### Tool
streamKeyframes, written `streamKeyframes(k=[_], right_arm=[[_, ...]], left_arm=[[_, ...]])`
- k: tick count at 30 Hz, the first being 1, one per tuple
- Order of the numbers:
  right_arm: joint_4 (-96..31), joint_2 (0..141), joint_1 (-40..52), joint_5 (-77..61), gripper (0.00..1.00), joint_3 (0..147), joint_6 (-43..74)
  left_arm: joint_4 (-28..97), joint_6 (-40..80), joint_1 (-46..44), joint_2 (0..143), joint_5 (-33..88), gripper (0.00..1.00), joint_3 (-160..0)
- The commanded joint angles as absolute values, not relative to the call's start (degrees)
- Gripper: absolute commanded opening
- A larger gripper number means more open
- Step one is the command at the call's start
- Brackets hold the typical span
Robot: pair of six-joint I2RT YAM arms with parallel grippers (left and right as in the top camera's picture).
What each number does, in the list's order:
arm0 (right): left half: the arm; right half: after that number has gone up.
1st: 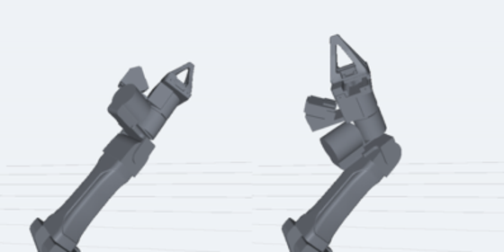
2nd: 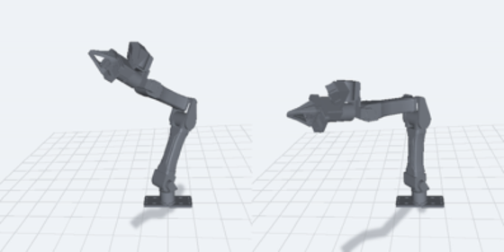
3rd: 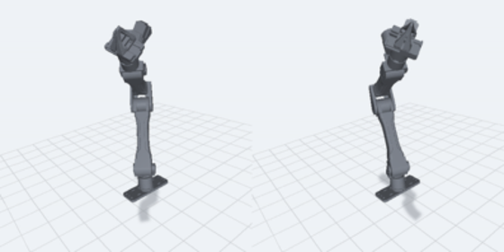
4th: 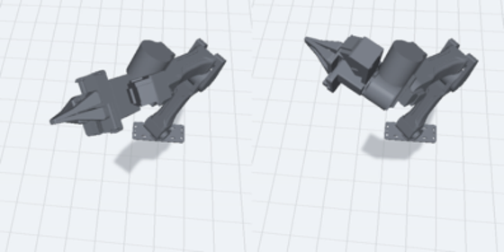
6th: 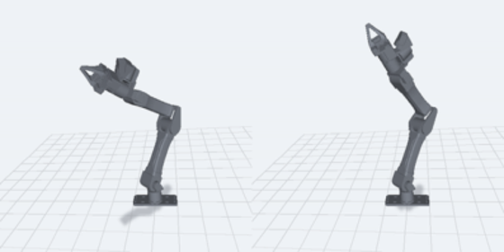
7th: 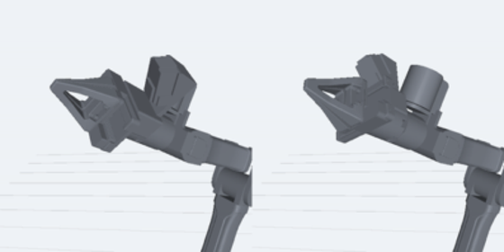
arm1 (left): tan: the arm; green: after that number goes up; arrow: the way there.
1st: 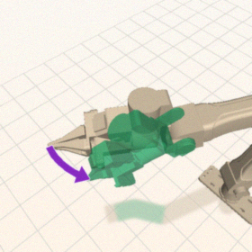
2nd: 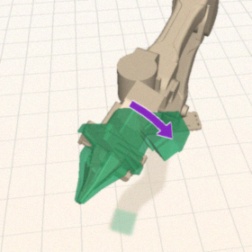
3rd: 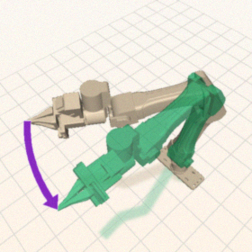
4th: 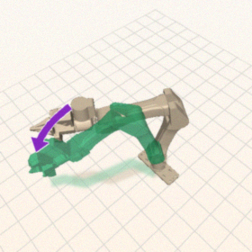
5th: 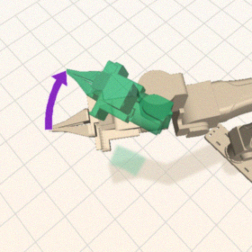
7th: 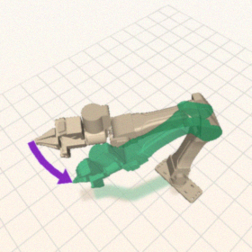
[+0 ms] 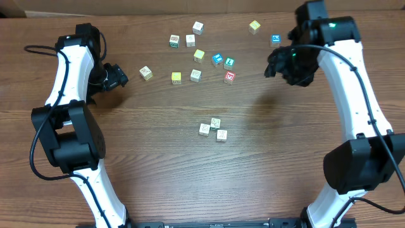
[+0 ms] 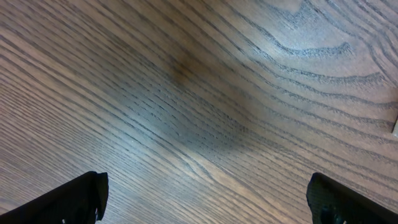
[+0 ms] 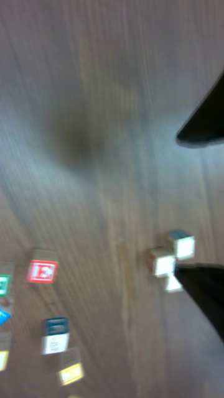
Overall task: Form a circle
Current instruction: 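Lower the right gripper back over the X block cluster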
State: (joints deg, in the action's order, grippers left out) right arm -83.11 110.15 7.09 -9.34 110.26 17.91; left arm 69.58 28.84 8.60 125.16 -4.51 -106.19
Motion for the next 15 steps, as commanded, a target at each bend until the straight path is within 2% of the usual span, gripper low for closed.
streamKeyframes(k=[1,4,9,15], right_arm=[[-84.90,109.32,10.13,-9.52,0.54,110.63,21.61],[-87.59,109.32,13.56,-8.45,0.55,108.97,24.60],[-88.77,109.30,21.12,-6.57,0.63,101.10,27.90],[-88.75,105.95,29.26,-1.58,0.64,94.08,34.37]], left_arm=[[69.56,30.02,8.23,125.89,-4.45,1.00,-105.97],[69.56,30.02,8.23,125.89,-4.45,1.00,-105.97],[69.54,30.02,8.23,125.89,-4.45,1.00,-105.97],[69.56,30.02,8.23,125.89,-4.45,1.00,-105.97]])
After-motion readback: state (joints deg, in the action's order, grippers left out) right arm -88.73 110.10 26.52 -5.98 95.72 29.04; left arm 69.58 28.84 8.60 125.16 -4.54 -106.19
